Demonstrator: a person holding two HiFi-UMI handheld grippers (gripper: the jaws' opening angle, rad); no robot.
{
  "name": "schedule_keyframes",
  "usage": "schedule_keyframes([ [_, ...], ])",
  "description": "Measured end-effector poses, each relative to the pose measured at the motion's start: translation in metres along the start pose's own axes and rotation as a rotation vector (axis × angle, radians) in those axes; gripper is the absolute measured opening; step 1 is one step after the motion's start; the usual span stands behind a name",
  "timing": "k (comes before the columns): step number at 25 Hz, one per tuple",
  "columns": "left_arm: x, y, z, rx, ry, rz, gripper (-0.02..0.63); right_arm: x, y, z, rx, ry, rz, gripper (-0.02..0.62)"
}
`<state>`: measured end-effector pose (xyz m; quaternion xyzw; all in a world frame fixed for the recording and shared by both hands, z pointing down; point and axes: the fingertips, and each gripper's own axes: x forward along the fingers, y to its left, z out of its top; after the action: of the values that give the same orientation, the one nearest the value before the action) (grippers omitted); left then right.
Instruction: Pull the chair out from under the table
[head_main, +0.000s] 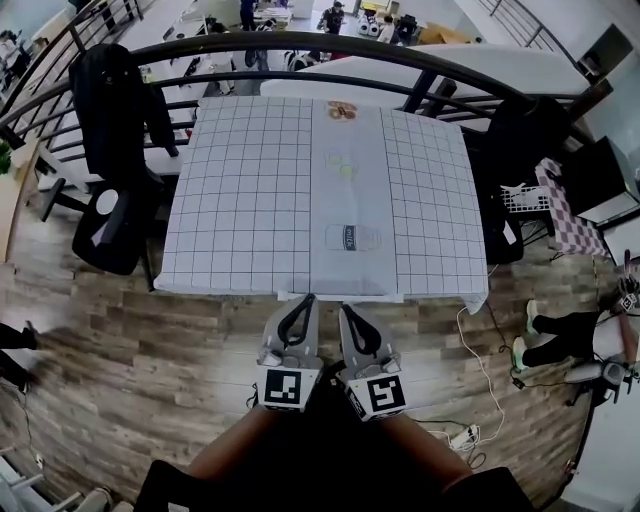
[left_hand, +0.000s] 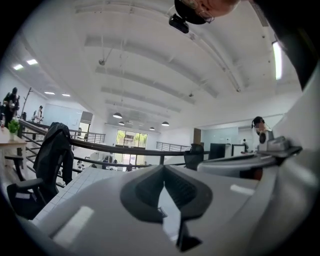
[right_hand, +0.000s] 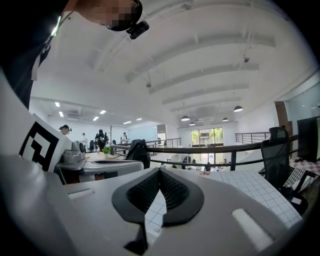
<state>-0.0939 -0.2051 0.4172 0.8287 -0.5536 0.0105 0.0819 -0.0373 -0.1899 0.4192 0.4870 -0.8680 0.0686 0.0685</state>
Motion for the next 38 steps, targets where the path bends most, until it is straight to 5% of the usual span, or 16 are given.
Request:
schedule_keyframes([
  [6,0.027,0.001,-0.011,0.023,0.020,0.016,0.009,0.003,-0.046,0.005,0.084,-0.042,-0.066,-0.003],
  [14,0.055,-0.017,-0.014,0.052,0.109,-0.014,0.009,0.013,-0.084,0.000,0.130,0.008,-0.015,-0.003],
  [19,0.068,-0.011,-0.044,0.067,0.180,-0.021,0.009,0.023,-0.111,-0.025,0.114,0.104,0.001,-0.003],
  [24,0.077,-0.006,-0.039,0.106,0.136,-0.045,0.009,0.034,-0.125,-0.055,0.130,0.218,0.070,-0.003],
  [26,0.087,-0.010,-0.053,0.121,0.195,-0.095,0.009,0.041,-0.130,-0.067,0.088,0.266,0.092,-0.002],
  [31,0.093,-0.050,-0.137,0.067,0.523,-0.461,0.011,0.051,-0.118,-0.105,-0.050,0.380,0.279,-0.003],
  [38,0.100,-0.033,-0.178,0.214,0.647,-0.465,0.034,0.062,-0.120,-0.161,-0.093,0.542,0.413,-0.002],
])
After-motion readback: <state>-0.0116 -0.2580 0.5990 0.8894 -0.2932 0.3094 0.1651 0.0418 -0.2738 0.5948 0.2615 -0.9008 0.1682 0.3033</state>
